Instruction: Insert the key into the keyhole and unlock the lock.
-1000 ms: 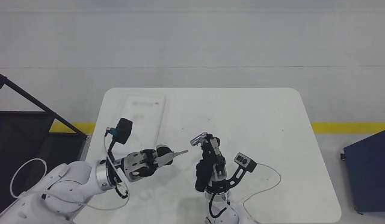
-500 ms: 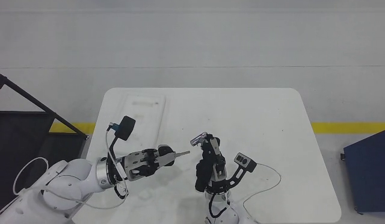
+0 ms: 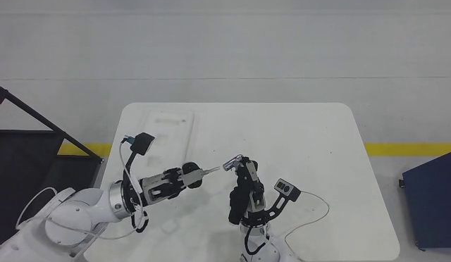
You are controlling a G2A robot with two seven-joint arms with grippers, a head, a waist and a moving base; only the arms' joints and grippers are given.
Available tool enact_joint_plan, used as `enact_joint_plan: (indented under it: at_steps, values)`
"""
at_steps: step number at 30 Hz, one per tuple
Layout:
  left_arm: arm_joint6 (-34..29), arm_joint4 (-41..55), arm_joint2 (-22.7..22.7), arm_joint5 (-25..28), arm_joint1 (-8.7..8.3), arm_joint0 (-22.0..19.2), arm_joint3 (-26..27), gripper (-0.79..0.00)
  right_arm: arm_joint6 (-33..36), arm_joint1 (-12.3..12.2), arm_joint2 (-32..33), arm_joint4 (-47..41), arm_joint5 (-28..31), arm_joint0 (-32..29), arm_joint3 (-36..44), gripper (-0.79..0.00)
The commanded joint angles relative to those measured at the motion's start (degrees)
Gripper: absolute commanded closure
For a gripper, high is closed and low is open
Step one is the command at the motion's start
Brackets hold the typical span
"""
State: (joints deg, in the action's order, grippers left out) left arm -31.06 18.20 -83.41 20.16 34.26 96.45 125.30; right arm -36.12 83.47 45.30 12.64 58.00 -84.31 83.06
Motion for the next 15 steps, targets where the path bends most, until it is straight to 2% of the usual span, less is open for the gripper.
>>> enact_joint_plan:
  at_steps: [1, 6, 15]
  values:
    - [-1.0, -1.0, -1.0, -2.1, -0.03, 0.9, 0.4, 0.0, 0.0, 0.0, 0.0, 0.0, 0.0, 0.0, 0.0, 0.0]
    - [-2.1, -3.6, -2.1, -6.8, 0.13, 2.3, 2.2, 0.0, 0.0, 0.0, 0.0, 0.0, 0.0, 0.0, 0.0, 0.0]
    - [-0.6, -5.5, -1.2, -8.2, 1.04, 2.5, 3.9, 0.0, 0.0, 0.0, 0.0, 0.0, 0.0, 0.0, 0.0, 0.0]
